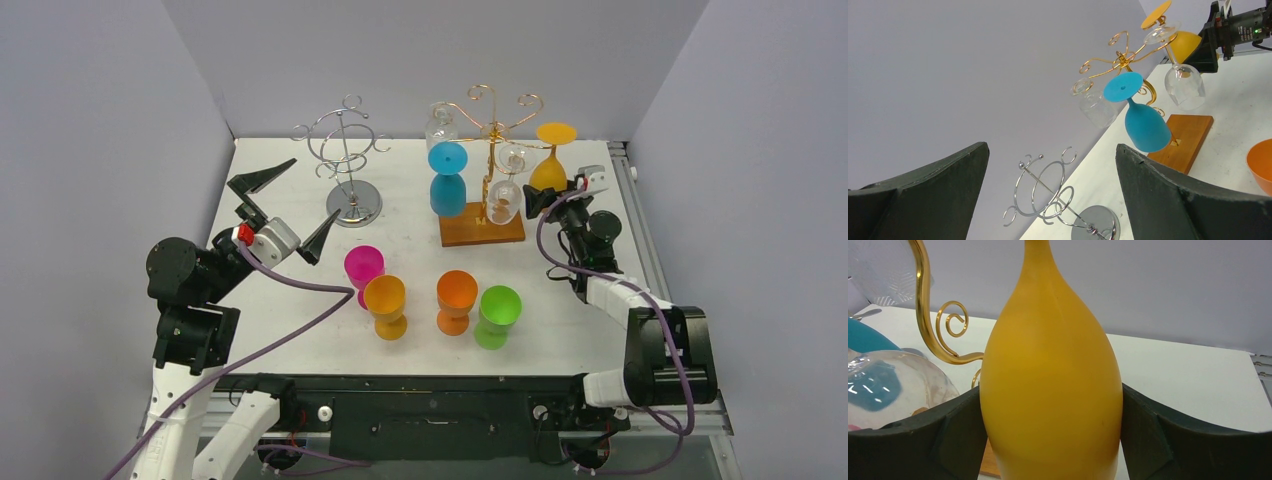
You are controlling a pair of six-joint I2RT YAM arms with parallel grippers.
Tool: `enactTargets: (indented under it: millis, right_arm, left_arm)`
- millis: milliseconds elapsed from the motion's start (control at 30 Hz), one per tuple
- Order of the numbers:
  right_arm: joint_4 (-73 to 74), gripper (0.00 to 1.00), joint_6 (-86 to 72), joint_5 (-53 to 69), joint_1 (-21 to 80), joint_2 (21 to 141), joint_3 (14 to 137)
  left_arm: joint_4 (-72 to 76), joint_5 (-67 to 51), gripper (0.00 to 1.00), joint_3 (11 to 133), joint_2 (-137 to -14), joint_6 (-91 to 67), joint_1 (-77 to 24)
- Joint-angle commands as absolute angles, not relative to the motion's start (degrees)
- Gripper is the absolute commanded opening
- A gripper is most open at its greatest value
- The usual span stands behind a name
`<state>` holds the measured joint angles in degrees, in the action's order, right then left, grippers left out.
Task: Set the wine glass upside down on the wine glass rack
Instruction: Turn the wine glass upside down at the wine rack.
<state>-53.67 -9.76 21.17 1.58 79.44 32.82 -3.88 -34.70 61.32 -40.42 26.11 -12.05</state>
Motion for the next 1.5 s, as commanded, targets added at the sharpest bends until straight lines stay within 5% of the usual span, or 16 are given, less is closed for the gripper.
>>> enactTargets:
  millis: [0, 500, 1467]
  right_arm:
    - [-48.1, 0.79, -11.9, 18.3, 1.0, 75.3, 33.8]
    - [-45.7, 0.80, -16.3, 20.8, 0.2, 78.8, 31.8]
    - [-13.3, 0.83, -21.1, 15.7, -0.4, 83.8, 42.8]
  left_arm:
    - [-2.8, -34.1, 0.96, 61.4, -40.3, 26.1, -12.0]
    - [-2.2, -34.7, 0.96, 62.5, -40.1, 24.8, -12.0]
    - [1.2, -34.4, 0.96, 61.0, -40.8, 25.2, -12.1]
